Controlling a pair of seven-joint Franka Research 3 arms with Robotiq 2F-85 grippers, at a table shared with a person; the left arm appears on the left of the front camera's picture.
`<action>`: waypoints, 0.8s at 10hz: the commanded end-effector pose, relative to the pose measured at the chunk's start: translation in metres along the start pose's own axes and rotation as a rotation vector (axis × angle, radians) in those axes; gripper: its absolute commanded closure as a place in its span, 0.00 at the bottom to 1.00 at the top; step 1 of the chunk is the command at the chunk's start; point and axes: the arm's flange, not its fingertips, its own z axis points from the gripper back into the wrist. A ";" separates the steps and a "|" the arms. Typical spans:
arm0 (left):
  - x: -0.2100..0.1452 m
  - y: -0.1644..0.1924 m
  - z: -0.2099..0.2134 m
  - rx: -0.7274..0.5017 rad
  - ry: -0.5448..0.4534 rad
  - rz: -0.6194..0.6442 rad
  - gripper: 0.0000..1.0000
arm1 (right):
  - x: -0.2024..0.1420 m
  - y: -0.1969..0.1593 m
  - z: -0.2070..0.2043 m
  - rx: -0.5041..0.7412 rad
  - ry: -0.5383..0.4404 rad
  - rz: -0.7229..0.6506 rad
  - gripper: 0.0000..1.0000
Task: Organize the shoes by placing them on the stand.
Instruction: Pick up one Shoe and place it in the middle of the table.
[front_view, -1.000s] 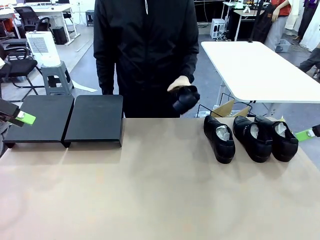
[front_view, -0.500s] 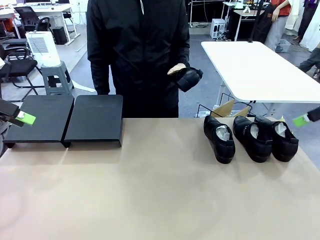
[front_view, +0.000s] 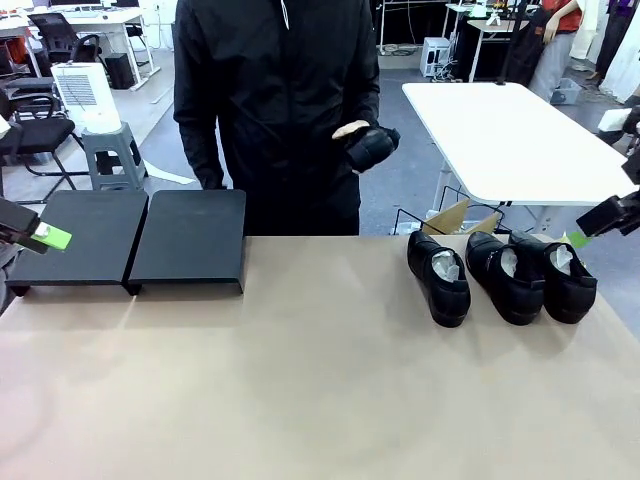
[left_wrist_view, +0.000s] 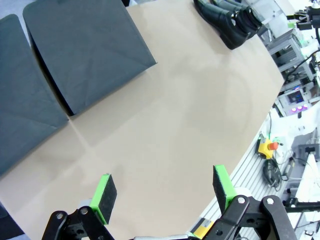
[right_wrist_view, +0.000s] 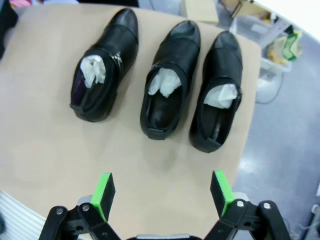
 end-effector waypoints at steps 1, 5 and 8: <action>0.000 0.001 0.001 -0.018 -0.015 -0.018 0.00 | -0.008 0.001 0.018 0.089 -0.026 0.037 0.00; 0.000 0.001 0.001 -0.018 -0.015 -0.018 0.00 | 0.015 0.001 -0.016 0.008 0.093 -0.032 0.00; 0.000 0.001 0.001 -0.018 -0.015 -0.018 0.00 | 0.064 -0.002 -0.059 0.031 0.211 -0.059 0.00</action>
